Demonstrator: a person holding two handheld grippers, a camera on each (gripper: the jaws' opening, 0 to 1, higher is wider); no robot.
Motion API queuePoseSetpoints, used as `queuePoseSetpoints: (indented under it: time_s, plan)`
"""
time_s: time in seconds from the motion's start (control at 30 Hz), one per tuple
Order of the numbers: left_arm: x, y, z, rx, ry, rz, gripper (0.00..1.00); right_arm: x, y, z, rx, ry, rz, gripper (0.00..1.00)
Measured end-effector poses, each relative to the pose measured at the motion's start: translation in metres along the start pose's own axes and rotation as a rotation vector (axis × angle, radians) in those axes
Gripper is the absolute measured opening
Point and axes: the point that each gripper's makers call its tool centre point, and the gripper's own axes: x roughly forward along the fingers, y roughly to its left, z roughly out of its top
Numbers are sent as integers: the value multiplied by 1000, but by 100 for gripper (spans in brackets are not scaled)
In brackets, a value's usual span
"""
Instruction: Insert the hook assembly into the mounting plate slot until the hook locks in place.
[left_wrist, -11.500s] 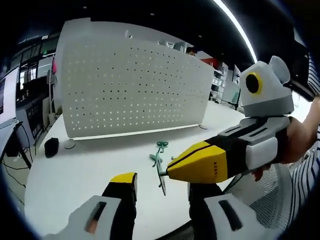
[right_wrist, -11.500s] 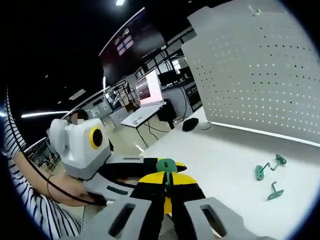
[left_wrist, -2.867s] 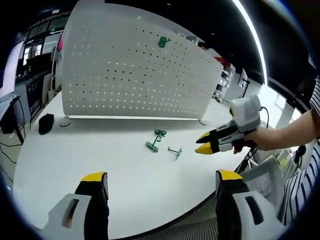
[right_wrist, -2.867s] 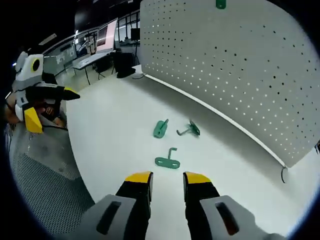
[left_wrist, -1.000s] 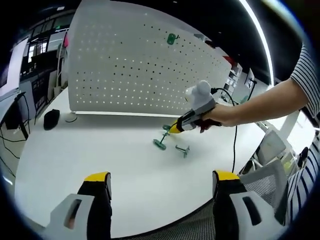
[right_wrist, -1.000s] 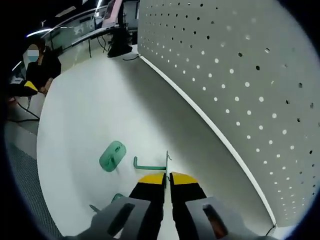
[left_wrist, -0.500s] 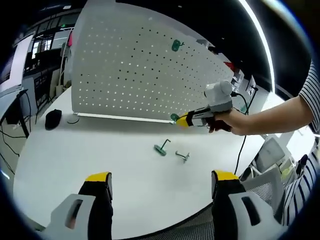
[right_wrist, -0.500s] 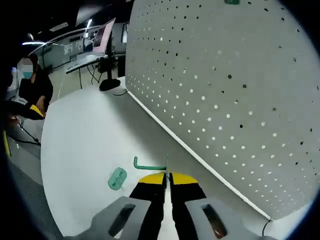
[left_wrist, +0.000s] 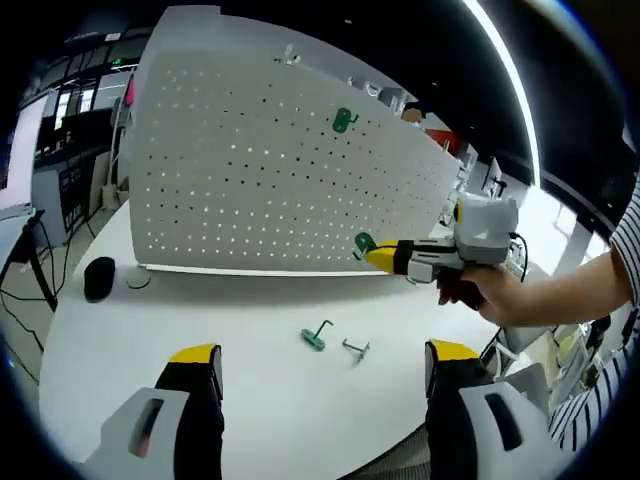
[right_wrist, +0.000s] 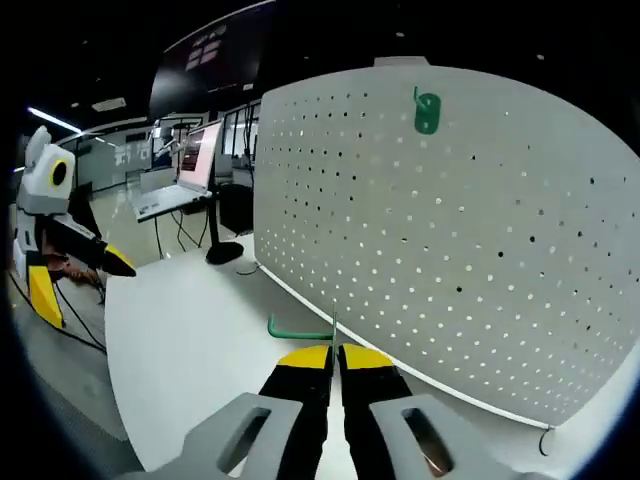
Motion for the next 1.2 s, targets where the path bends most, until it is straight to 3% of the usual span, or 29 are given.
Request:
queuePoseSetpoints:
  time_s: [0.17, 0.33, 0.53, 0.77, 0.87, 1.2]
  plan:
    - [10, -13, 10, 5, 12, -39, 80, -13, 12, 3, 55, -26, -4, 0]
    - [23, -34, 17, -71, 2, -114, 76, -27, 31, -2, 104, -33, 7, 0]
    - [29, -51, 23, -127, -4, -179, 70, -47, 53, -2, 221, -65, 36, 0]
    - [32, -60, 24, -116, -12, -208, 55, -58, 58, 4, 270, -96, 34, 0]
    - [34, -66, 22, -147, -9, -234, 53, -65, 62, 11, 321, -129, 27, 0]
    - [35, -82, 24, -211, -10, -307, 37, -71, 73, 14, 352, -155, 36, 1]
